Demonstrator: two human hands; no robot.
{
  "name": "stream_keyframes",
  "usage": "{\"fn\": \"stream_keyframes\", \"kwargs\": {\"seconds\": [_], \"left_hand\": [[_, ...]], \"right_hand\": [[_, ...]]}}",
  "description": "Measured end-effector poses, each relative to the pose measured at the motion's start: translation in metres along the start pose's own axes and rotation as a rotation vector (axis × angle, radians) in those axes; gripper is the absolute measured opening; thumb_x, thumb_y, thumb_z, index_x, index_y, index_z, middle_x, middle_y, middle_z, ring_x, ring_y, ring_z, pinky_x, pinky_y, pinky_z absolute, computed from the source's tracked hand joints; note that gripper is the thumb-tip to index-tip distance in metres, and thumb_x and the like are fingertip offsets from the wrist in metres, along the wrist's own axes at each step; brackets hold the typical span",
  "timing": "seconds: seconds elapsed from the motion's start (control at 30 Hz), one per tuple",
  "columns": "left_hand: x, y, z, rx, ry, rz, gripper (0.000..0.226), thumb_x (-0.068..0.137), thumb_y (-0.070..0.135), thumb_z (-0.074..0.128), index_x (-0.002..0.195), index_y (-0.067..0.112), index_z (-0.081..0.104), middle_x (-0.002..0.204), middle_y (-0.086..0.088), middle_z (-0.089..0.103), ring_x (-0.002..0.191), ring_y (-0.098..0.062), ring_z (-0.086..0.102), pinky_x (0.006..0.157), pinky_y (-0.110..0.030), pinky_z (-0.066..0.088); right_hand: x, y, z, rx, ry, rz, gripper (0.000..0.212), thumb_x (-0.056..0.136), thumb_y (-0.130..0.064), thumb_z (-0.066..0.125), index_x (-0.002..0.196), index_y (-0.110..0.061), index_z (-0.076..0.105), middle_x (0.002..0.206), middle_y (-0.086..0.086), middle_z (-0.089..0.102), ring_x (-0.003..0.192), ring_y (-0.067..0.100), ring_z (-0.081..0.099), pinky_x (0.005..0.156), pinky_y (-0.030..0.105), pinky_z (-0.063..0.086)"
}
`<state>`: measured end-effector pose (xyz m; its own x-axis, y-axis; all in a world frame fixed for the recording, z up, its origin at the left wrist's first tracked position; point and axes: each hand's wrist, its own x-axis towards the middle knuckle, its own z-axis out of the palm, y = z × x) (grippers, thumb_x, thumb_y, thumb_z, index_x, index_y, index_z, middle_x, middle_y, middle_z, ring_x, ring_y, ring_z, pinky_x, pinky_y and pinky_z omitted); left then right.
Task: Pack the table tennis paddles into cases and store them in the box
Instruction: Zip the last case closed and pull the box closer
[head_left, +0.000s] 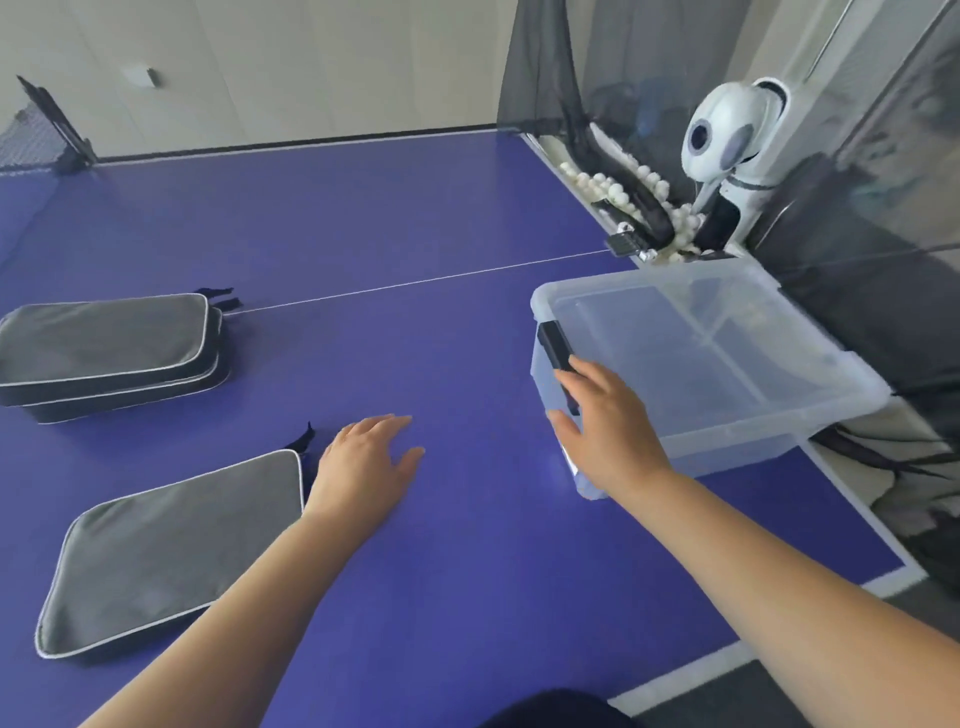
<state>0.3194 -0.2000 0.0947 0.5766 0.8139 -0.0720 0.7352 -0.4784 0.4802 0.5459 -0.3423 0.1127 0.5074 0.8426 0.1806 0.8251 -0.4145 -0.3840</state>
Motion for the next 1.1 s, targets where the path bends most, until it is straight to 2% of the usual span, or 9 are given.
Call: {"fn": "stream_keyframes", "kwargs": {"seconds": [0.1, 0.4, 0.57, 0.67, 0.73, 0.83, 0.9, 1.0, 1.1], "left_hand": [[0.012, 0.028, 0.004, -0.028, 0.013, 0.035, 0.049, 0.096, 0.039, 0.056, 0.143, 0.027, 0.048, 0.147, 0.006, 0.046, 0.137, -0.020, 0.037, 0.113, -0.034, 0.030], [0.045, 0.137, 0.035, -0.045, 0.040, 0.106, 0.055, 0.097, 0.040, 0.053, 0.148, 0.028, 0.040, 0.154, 0.002, 0.036, 0.142, -0.023, 0.030, 0.115, -0.042, 0.029], [0.053, 0.184, 0.065, -0.094, 0.052, -0.026, 0.057, 0.097, 0.041, 0.052, 0.150, 0.025, 0.036, 0.156, 0.000, 0.033, 0.141, -0.024, 0.032, 0.111, -0.042, 0.034], [0.054, 0.206, 0.079, -0.146, 0.083, -0.149, 0.060, 0.096, 0.041, 0.053, 0.150, 0.020, 0.034, 0.153, -0.002, 0.036, 0.135, -0.024, 0.041, 0.101, -0.038, 0.039], [0.057, 0.217, 0.087, -0.160, 0.106, -0.242, 0.056, 0.096, 0.040, 0.054, 0.143, 0.014, 0.041, 0.141, -0.007, 0.046, 0.120, -0.028, 0.050, 0.089, -0.036, 0.042], [0.061, 0.225, 0.099, -0.162, 0.162, -0.304, 0.027, 0.092, 0.037, 0.057, 0.106, 0.013, 0.058, 0.097, -0.003, 0.061, 0.082, -0.024, 0.054, 0.065, -0.031, 0.041], [0.061, 0.227, 0.106, -0.166, 0.192, -0.356, 0.021, 0.092, 0.034, 0.056, 0.088, 0.013, 0.056, 0.075, -0.001, 0.058, 0.066, -0.021, 0.053, 0.053, -0.030, 0.038], [0.061, 0.231, 0.109, -0.160, 0.198, -0.426, 0.023, 0.095, 0.032, 0.049, 0.084, 0.012, 0.053, 0.069, -0.002, 0.055, 0.055, -0.018, 0.048, 0.047, -0.027, 0.032], [0.063, 0.234, 0.111, -0.136, 0.181, -0.466, 0.026, 0.096, 0.032, 0.044, 0.083, 0.011, 0.052, 0.069, -0.005, 0.056, 0.054, -0.020, 0.046, 0.047, -0.028, 0.032]], "right_hand": [[0.010, 0.031, -0.021, -0.038, 0.055, 0.071, 0.048, 0.091, -0.022, 0.064, 0.135, -0.006, 0.054, 0.147, 0.014, 0.044, 0.136, 0.032, 0.039, 0.110, 0.044, 0.032], [0.036, 0.135, -0.071, -0.144, 0.019, 0.147, 0.055, 0.096, -0.033, 0.056, 0.145, -0.014, 0.042, 0.156, 0.009, 0.030, 0.145, 0.026, 0.024, 0.112, 0.044, 0.025], [0.054, 0.188, -0.088, -0.115, -0.060, 0.097, 0.055, 0.098, -0.035, 0.052, 0.148, -0.017, 0.037, 0.159, 0.005, 0.025, 0.147, 0.022, 0.020, 0.116, 0.044, 0.024], [0.067, 0.211, -0.089, -0.095, -0.121, 0.021, 0.057, 0.097, -0.037, 0.053, 0.149, -0.019, 0.036, 0.159, 0.004, 0.025, 0.146, 0.022, 0.021, 0.116, 0.042, 0.025], [0.075, 0.222, -0.085, -0.109, -0.179, -0.040, 0.058, 0.098, -0.040, 0.051, 0.150, -0.021, 0.034, 0.159, 0.003, 0.024, 0.147, 0.021, 0.020, 0.116, 0.040, 0.024], [0.082, 0.235, -0.076, -0.128, -0.270, -0.085, 0.059, 0.098, -0.046, 0.046, 0.151, -0.023, 0.031, 0.161, 0.003, 0.021, 0.147, 0.022, 0.018, 0.117, 0.041, 0.022], [0.081, 0.241, -0.067, -0.185, -0.303, -0.113, 0.060, 0.099, -0.050, 0.040, 0.152, -0.025, 0.028, 0.162, 0.004, 0.016, 0.148, 0.023, 0.014, 0.117, 0.042, 0.019], [0.075, 0.247, -0.057, -0.230, -0.305, -0.131, 0.060, 0.100, -0.053, 0.027, 0.154, -0.027, 0.019, 0.163, 0.003, 0.006, 0.150, 0.024, 0.006, 0.118, 0.044, 0.012], [0.075, 0.250, -0.054, -0.211, -0.293, -0.134, 0.060, 0.100, -0.053, 0.027, 0.154, -0.028, 0.018, 0.164, 0.002, 0.005, 0.150, 0.024, 0.004, 0.118, 0.045, 0.009]]}}
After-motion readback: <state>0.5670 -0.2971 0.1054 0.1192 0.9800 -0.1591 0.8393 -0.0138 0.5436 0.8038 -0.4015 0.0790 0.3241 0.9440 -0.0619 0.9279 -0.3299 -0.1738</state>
